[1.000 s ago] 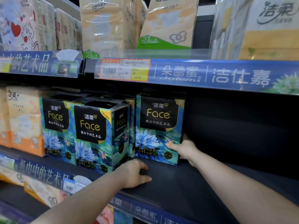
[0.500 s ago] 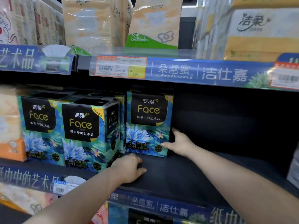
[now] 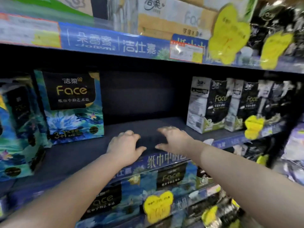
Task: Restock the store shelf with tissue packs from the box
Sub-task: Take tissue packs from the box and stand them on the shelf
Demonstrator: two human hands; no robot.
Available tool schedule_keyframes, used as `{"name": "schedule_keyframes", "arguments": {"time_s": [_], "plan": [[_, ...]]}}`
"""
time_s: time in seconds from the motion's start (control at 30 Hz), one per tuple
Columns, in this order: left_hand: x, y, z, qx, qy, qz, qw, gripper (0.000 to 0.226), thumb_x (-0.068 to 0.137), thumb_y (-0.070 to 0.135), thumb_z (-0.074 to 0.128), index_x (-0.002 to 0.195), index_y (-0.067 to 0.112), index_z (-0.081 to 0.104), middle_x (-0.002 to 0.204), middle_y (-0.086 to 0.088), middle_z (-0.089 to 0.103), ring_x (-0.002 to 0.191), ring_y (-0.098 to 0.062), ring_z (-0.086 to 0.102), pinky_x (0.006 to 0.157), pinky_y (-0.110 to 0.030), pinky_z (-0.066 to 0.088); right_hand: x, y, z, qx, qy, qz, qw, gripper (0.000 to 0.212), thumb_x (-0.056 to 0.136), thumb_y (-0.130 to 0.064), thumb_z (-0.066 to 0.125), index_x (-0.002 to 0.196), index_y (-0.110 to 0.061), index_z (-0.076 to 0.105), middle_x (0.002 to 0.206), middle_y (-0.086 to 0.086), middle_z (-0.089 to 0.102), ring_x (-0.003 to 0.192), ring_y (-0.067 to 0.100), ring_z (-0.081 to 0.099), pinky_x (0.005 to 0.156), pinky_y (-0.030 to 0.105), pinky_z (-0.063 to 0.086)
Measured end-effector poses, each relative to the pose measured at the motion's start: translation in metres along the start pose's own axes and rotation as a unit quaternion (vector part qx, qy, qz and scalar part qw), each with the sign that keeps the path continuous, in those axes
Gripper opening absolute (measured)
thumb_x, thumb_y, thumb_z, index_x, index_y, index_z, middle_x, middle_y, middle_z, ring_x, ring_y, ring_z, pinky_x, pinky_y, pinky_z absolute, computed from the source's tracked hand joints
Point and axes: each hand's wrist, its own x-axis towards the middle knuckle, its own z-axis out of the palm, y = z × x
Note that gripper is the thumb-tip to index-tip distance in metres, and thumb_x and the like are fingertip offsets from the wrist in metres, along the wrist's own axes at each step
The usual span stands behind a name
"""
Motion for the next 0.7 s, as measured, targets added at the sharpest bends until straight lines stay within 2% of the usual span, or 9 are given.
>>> {"name": "schedule_keyframes", "arguments": {"time_s": [0.23,0.3,0.4,0.5,0.57,0.7], "plan": [[-0.028,0.094,0.019,0.0,-0.033,0.078,0.996,0.051,0.088,0.054,0.048,0.13,0.024,0.05,0.128,-0.001,0.05,0.121,-0.025,0.046,0.099,-0.037,0.041,-0.111,0.062,0.008,0.005,0.003,0.081,0.997,0.068,0.091,-0.047,0.053,0.148,-0.022,0.025,0.152,0.005,0.033,0.139,0.026,0.03,0.11,0.045,0.032],[-0.041,0.135,0.024,-0.007,-0.05,0.094,0.994,0.05,0.088,0.054,0.049,0.129,0.025,0.051,0.128,0.0,0.049,0.121,-0.025,0.046,0.098,-0.037,0.041,-0.16,0.087,0.01,0.011,0.001,0.12,0.993,0.069,0.091,-0.048,0.053,0.149,-0.023,0.024,0.152,0.005,0.033,0.14,0.026,0.03,0.11,0.046,0.033],[-0.067,0.21,0.038,-0.02,-0.083,0.141,0.986,0.048,0.089,0.055,0.049,0.124,0.023,0.054,0.121,-0.003,0.051,0.112,-0.025,0.052,0.09,-0.037,0.048,-0.255,0.131,0.016,0.013,0.011,0.192,0.981,0.07,0.087,-0.049,0.054,0.148,-0.026,0.027,0.151,0.002,0.035,0.138,0.025,0.033,0.109,0.045,0.035],[-0.111,0.302,0.053,-0.055,-0.124,0.195,0.971,0.05,0.088,0.056,0.049,0.122,0.021,0.056,0.122,-0.004,0.055,0.108,-0.025,0.056,0.086,-0.036,0.051,-0.369,0.172,0.02,0.015,0.015,0.269,0.963,0.063,0.084,-0.049,0.057,0.139,-0.023,0.04,0.142,0.002,0.047,0.132,0.025,0.043,0.104,0.044,0.041],[-0.147,0.365,0.058,-0.07,-0.137,0.239,0.959,0.049,0.087,0.056,0.05,0.12,0.021,0.058,0.125,-0.004,0.055,0.112,-0.026,0.056,0.087,-0.035,0.051,-0.447,0.193,0.021,0.011,0.009,0.329,0.944,0.056,0.084,-0.047,0.058,0.132,-0.021,0.046,0.136,0.004,0.052,0.128,0.027,0.046,0.101,0.044,0.043],[-0.218,0.483,0.063,-0.1,-0.151,0.324,0.929,0.04,0.085,0.054,0.053,0.109,0.023,0.062,0.117,-0.003,0.056,0.113,-0.027,0.055,0.09,-0.038,0.048,-0.576,0.217,0.02,0.014,0.006,0.435,0.9,0.062,0.085,-0.046,0.058,0.14,-0.027,0.038,0.143,0.001,0.047,0.132,0.025,0.041,0.104,0.042,0.041]]}}
